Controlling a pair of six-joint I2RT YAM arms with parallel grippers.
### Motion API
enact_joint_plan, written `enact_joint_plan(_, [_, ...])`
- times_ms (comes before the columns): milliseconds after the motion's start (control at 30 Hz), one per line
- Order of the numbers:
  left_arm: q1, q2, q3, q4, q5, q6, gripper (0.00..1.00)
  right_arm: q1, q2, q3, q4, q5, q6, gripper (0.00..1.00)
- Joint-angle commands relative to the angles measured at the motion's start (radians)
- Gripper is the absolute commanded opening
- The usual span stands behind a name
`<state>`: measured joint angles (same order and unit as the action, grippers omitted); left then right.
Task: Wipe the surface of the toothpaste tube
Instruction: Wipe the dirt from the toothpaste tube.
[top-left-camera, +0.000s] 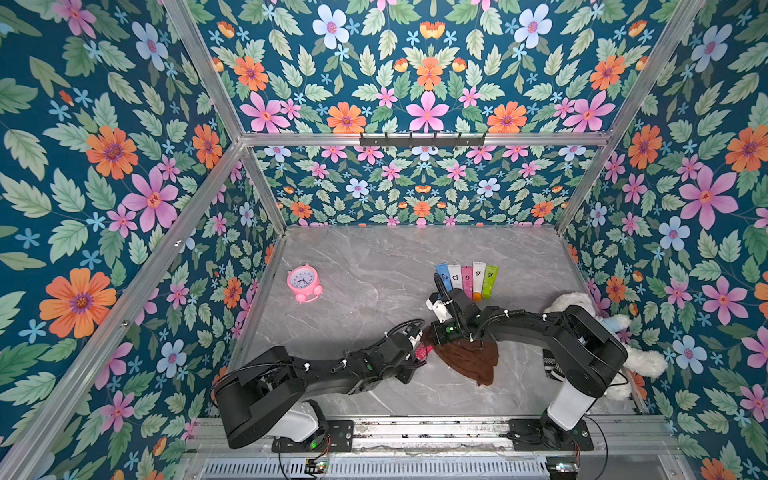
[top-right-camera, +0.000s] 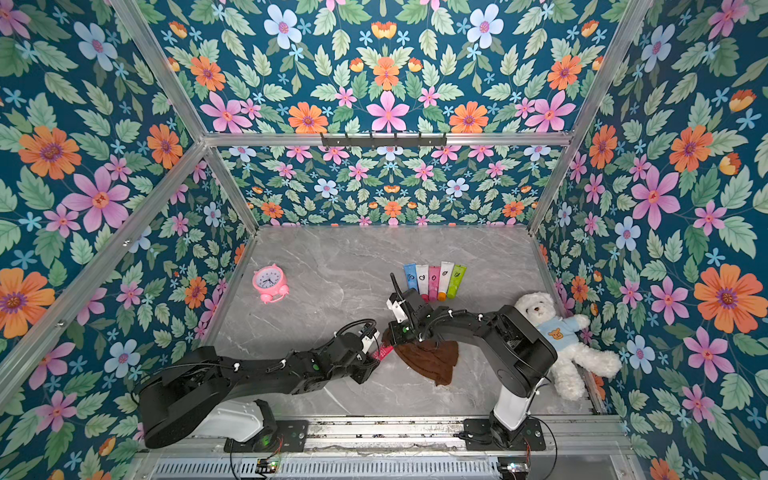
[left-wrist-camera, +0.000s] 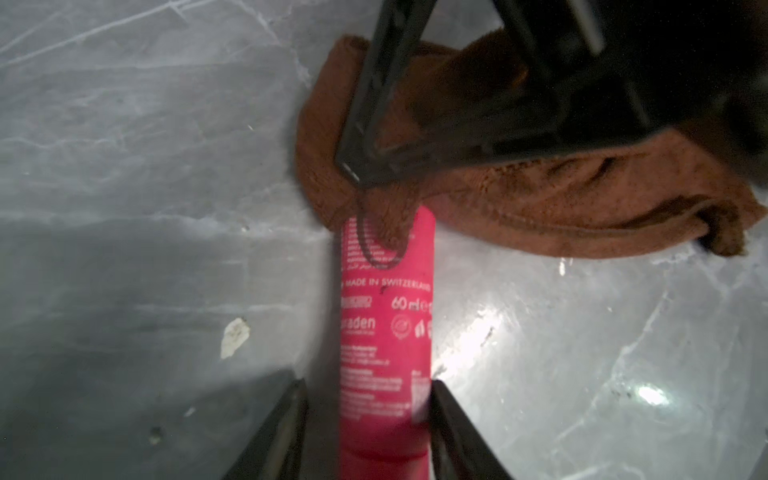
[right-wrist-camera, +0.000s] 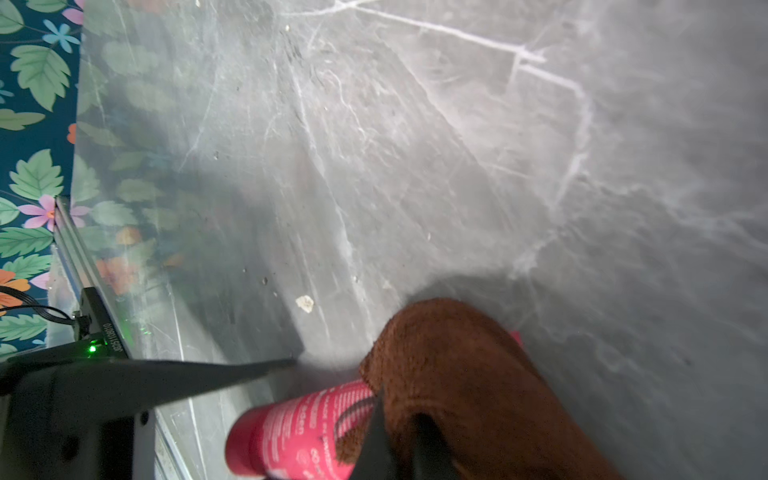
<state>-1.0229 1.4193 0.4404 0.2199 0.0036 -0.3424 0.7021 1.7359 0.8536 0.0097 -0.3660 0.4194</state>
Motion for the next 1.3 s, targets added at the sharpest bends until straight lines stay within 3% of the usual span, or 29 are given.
enact_joint_plan(0, [0.0, 0.031, 0.009, -0.048, 0.009, -0.026, 0.33, 0.002, 0.001, -0.034, -0.03, -0.02, 0.016, 0.0])
enact_joint_plan(133, [0.001, 0.037, 0.012, -0.051, 0.002, -0.031, 0.19, 0.01, -0.06, -0.136, 0.059, -0.074, 0.074, 0.0])
enact_joint_plan(233, [0.0, 0.032, 0.006, -0.045, -0.003, -0.034, 0.15, 0.022, -0.115, -0.207, 0.102, -0.096, 0.108, 0.0])
enact_joint_plan(567, [0.0, 0.04, 0.01, -0.044, -0.001, -0.028, 0.08, 0.1, -0.05, -0.3, 0.357, -0.175, 0.245, 0.0])
enact_joint_plan(767, [-0.003, 0.017, 0.0, -0.044, -0.016, -0.031, 0.05, -0.005, -0.046, -0.314, 0.23, -0.049, 0.199, 0.0])
enact_joint_plan(933, [-0.014, 0.01, -0.003, -0.048, -0.035, -0.034, 0.0, -0.106, -0.129, -0.327, 0.105, 0.072, 0.138, 0.0])
enact_joint_plan(1067, [-0.016, 0.029, 0.007, -0.05, -0.029, -0.029, 0.0, -0.097, -0.141, -0.314, 0.13, 0.002, 0.119, 0.0])
enact_joint_plan(1267, [-0.018, 0.038, 0.012, -0.049, -0.025, -0.025, 0.0, 0.032, -0.094, -0.312, 0.266, -0.059, 0.193, 0.0])
